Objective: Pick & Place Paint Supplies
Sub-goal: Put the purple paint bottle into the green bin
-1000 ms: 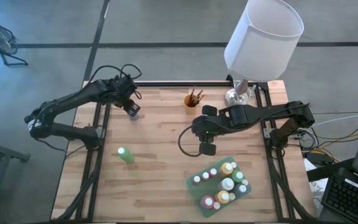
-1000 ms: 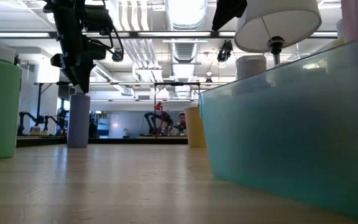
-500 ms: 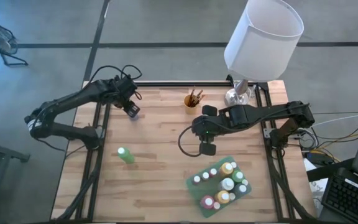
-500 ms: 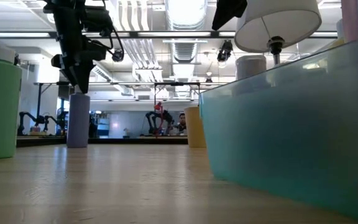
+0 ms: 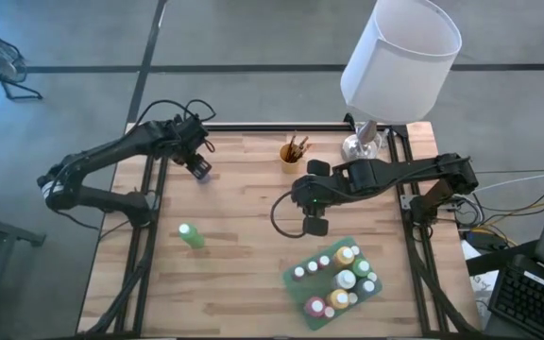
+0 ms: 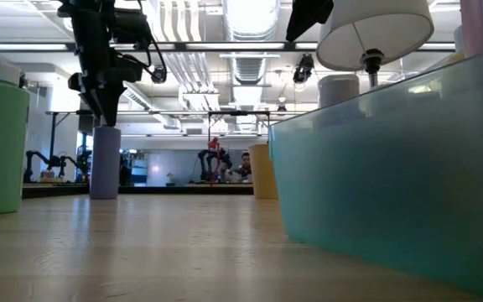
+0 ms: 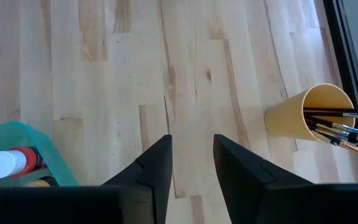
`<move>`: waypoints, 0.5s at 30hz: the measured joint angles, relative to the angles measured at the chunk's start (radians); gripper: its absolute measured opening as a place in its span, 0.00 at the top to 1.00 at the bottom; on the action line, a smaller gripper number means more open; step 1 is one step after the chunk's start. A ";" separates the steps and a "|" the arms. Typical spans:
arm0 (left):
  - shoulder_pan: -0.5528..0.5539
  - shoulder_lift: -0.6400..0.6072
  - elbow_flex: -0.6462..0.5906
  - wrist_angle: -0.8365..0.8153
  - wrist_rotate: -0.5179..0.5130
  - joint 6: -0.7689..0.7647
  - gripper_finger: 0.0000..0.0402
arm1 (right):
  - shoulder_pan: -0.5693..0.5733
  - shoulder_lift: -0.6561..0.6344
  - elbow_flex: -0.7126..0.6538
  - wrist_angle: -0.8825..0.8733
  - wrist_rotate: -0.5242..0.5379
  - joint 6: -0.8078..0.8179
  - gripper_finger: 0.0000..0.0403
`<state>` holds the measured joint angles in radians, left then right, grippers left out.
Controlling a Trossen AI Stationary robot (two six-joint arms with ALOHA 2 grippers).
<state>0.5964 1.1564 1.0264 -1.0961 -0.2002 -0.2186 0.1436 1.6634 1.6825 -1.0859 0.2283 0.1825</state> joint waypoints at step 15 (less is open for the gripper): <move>0.000 0.000 0.021 -0.003 0.034 0.034 0.69 | 0.000 0.000 -0.001 0.000 0.000 0.001 0.62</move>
<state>0.5964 1.1564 1.0471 -1.0996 -0.1660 -0.1848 0.1436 1.6634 1.6814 -1.0854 0.2283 0.1833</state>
